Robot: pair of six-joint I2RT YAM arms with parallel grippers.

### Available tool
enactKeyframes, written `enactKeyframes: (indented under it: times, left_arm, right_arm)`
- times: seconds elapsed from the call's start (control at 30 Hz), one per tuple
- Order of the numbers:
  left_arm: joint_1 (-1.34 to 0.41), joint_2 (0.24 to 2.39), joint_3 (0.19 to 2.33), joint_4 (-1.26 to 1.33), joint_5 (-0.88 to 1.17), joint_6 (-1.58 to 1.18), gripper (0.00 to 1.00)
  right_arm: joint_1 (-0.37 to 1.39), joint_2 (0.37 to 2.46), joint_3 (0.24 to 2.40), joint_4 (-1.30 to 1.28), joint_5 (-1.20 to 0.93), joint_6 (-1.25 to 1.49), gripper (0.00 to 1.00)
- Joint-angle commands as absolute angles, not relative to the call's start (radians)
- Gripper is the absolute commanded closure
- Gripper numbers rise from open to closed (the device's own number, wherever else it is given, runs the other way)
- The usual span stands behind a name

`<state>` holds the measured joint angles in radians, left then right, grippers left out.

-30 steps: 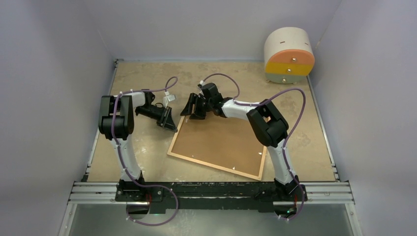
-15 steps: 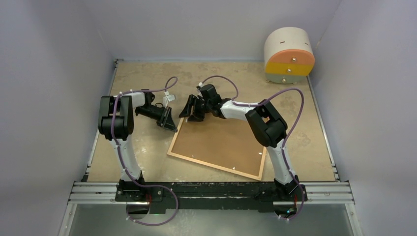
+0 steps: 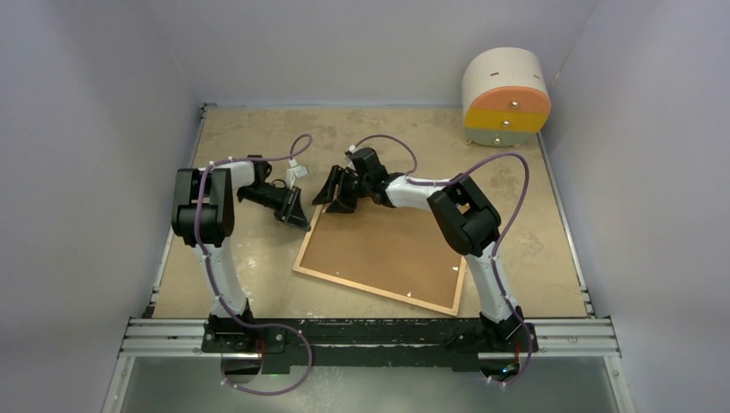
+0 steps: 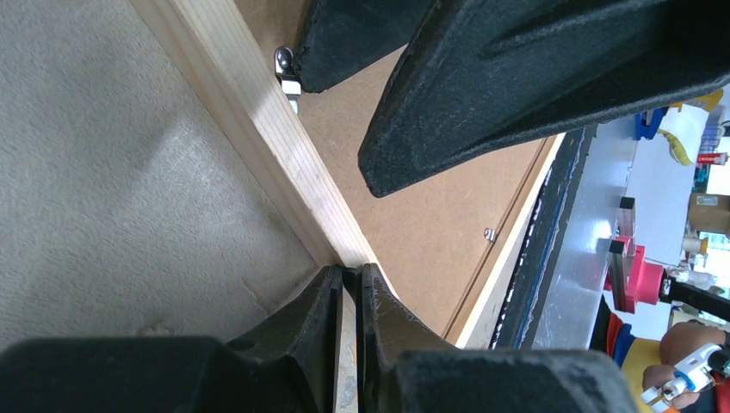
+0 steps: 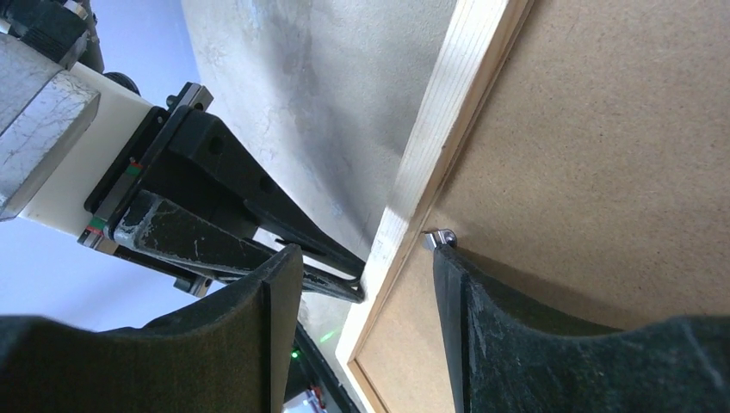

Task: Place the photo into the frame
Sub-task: Install the photo frame at the center of the board.

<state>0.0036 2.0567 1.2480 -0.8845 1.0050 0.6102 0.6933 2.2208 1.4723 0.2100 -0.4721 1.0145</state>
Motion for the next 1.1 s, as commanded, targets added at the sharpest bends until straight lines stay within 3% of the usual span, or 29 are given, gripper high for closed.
enactKeyframes:
  times: [0.0,0.47,0.8,0.97,1.07]
  left_arm:
    - [-0.021,2.033,1.238,-0.792,0.963,0.646,0.88]
    - [-0.035,2.028,1.235,-0.789,0.959,0.645,0.90]
    - [-0.041,2.023,1.233,-0.783,0.953,0.643,0.90]
    - [-0.039,2.020,1.238,-0.789,0.953,0.650,0.91]
    - [-0.031,2.019,1.247,-0.801,0.959,0.652,0.91]
  right_arm:
    - [0.710,2.258,1.512,0.235,-0.470,1.041,0.41]
    - [0.713,2.265,1.514,0.248,-0.424,1.090,0.42]
    - [0.729,2.206,1.389,0.369,-0.363,1.229,0.44]
    - [0.729,2.136,1.322,0.356,-0.355,1.208,0.42]
    - [0.729,2.099,1.331,0.331,-0.364,1.132,0.36]
